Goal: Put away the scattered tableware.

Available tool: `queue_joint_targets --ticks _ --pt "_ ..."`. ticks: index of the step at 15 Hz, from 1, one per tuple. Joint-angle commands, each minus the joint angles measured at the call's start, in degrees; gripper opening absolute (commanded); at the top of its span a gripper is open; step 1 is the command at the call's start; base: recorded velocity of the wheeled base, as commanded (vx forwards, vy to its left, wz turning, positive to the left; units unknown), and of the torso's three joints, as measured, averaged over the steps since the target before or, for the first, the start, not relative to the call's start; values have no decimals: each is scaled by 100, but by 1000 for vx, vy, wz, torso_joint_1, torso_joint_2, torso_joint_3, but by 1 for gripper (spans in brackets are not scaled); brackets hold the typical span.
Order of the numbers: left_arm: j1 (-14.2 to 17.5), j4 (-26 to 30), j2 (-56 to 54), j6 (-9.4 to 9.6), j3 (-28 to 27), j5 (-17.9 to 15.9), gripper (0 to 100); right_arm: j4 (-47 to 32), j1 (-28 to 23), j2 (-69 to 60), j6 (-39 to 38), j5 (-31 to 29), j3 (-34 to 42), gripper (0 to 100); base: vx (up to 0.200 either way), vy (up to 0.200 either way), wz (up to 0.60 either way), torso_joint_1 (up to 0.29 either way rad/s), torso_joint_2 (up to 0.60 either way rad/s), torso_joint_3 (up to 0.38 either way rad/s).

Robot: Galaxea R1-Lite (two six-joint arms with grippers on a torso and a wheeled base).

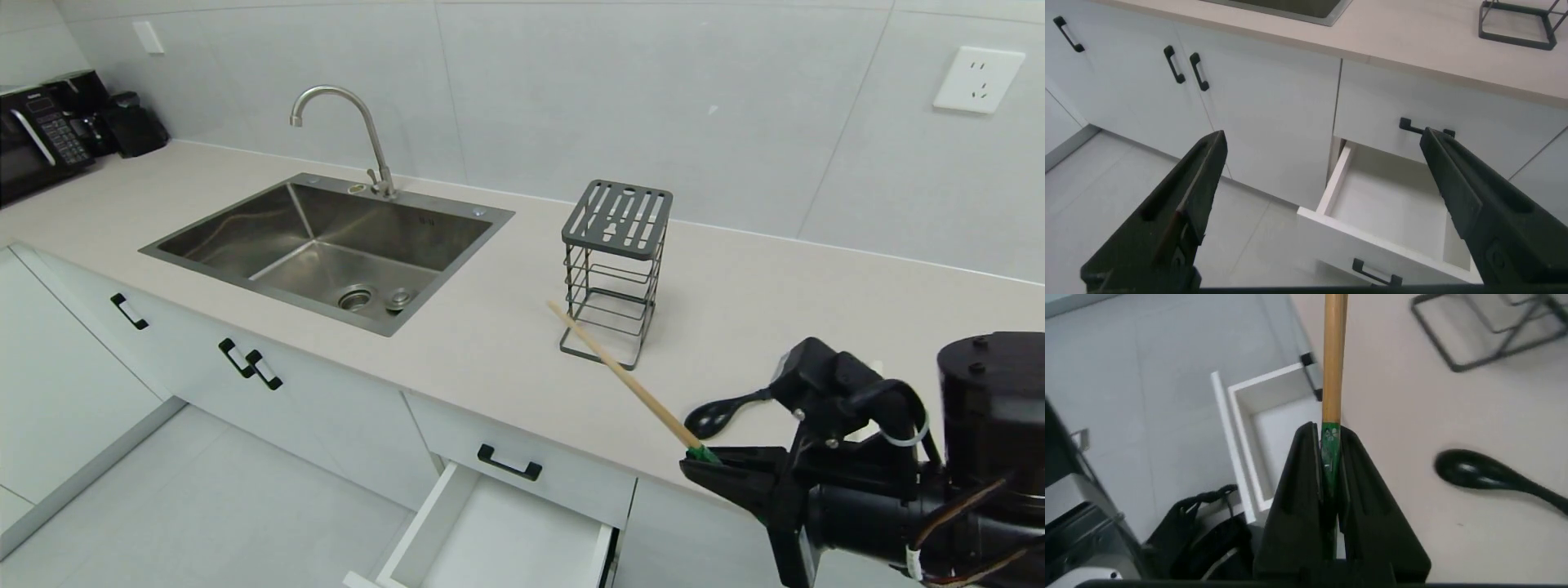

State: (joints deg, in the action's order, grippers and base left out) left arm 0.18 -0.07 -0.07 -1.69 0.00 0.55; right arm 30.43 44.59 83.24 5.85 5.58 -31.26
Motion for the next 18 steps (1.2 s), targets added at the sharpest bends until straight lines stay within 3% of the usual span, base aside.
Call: queue_joint_targets --ticks 1,8,18 --pt "-1 -1 7 2 0 -2 100 25 181 439 4 22 58 0 0 0 0 0 0 0" --pt "-1 -1 7 2 0 7 100 -81 1456 958 30 -136 -100 0 0 0 0 0 0 0" --pt "-1 -1 7 -6 0 -2 100 -98 1456 1687 30 -163 -1392 0 0 0 0 0 0 0"
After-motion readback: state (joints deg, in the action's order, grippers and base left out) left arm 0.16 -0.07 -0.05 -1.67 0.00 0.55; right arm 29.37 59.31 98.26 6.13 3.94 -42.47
